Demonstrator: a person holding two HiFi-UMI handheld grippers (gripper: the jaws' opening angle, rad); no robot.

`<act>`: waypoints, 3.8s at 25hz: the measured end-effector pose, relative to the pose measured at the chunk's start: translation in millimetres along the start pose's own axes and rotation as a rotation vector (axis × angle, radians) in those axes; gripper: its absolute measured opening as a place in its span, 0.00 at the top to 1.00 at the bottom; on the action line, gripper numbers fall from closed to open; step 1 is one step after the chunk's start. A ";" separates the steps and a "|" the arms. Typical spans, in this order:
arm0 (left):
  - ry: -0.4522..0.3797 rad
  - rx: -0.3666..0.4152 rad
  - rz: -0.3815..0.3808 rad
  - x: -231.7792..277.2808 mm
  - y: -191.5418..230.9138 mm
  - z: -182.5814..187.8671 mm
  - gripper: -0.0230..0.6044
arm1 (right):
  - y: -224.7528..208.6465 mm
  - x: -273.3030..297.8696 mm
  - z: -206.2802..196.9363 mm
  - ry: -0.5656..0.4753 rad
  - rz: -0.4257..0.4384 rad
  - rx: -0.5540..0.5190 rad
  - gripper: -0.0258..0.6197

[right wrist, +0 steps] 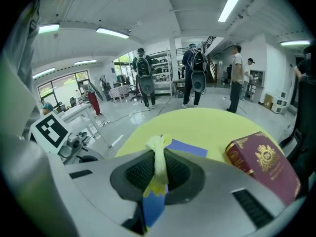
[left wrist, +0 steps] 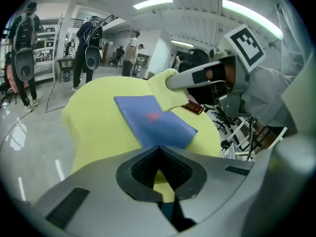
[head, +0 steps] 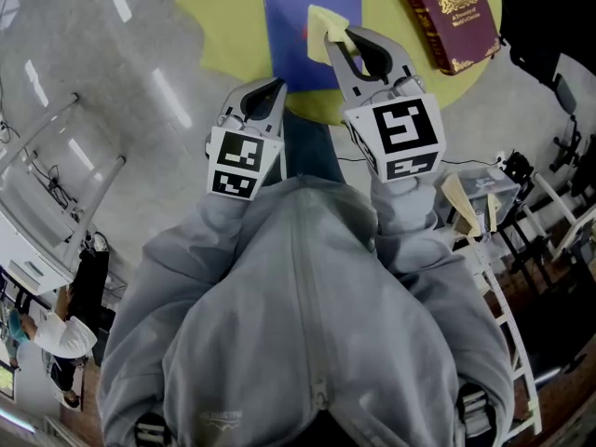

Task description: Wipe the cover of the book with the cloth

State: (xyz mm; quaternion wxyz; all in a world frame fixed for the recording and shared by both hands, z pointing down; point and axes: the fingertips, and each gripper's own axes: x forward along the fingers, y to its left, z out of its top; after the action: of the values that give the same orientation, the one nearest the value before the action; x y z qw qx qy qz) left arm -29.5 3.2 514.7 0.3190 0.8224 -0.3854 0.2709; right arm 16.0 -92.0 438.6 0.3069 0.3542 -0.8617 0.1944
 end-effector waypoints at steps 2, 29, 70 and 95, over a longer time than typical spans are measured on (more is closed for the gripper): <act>0.003 -0.002 0.001 -0.3 0.5 -2.0 0.93 | 18.6 8.7 -2.5 0.012 0.061 0.009 0.87; -0.015 -0.013 0.018 -2.3 2.0 -3.9 0.93 | 42.3 57.0 -56.4 0.128 0.103 -0.020 0.87; 0.001 -0.012 -0.002 -13.4 -7.1 -8.3 0.93 | -61.2 -8.9 -100.8 0.210 -0.185 -0.015 0.87; 0.034 -0.016 -0.011 -10.1 -6.3 -18.7 0.93 | 65.7 21.1 -52.4 0.056 0.216 0.068 0.87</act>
State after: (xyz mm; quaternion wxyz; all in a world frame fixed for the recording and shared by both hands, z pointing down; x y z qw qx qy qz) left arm -33.8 24.8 517.9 0.3335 0.8172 -0.3776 0.2799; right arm -23.2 -29.2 483.5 0.2961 0.2642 -0.8787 0.2654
